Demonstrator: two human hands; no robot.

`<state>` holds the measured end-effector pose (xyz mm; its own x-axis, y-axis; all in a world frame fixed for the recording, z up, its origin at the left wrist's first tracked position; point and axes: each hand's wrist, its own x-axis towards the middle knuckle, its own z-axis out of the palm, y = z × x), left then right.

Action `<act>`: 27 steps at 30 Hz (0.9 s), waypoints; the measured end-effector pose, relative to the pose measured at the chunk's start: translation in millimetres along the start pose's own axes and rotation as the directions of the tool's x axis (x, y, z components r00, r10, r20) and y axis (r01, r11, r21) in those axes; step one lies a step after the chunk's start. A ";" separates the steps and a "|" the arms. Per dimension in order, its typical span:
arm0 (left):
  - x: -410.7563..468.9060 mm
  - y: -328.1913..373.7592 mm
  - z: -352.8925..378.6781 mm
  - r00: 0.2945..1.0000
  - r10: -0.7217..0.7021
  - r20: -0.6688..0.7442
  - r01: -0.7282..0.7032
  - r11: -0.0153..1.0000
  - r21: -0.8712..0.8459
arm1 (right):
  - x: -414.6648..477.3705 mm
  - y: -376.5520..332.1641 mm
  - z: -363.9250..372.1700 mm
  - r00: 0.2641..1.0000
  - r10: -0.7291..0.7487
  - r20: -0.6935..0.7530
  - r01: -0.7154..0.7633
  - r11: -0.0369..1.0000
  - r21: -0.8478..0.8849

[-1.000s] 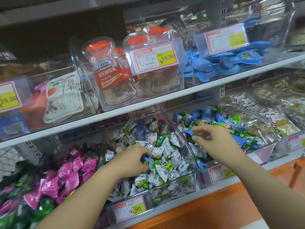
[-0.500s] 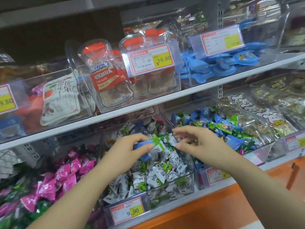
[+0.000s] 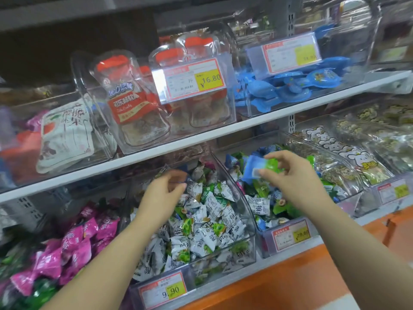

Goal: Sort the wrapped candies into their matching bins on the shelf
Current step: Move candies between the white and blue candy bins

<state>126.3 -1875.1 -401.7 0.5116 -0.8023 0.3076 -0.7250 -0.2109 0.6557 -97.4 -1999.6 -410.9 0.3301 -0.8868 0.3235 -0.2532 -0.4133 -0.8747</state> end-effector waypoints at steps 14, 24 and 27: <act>35.5 -34.6 18.7 0.994 -0.105 -0.003 0.099 0.931 0.351 | -0.8 10.1 12.4 0.978 -0.036 0.205 0.043 0.999 -0.033; -9.6 16.4 16.4 0.985 0.041 -0.167 -0.077 0.973 -0.217 | -3.8 2.9 17.1 0.961 -0.070 0.269 0.064 0.997 0.034; -16.4 39.3 27.8 0.990 0.130 -0.049 -0.139 0.946 -0.294 | -9.5 -4.8 18.8 0.933 -0.077 0.350 0.041 0.993 0.111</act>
<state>76.6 -1885.7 -400.1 0.4349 -0.7944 0.4241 -0.6210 0.0765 0.7800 -82.2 -1985.3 -416.5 0.6463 -0.7233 0.2433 -0.1368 -0.4235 -0.8955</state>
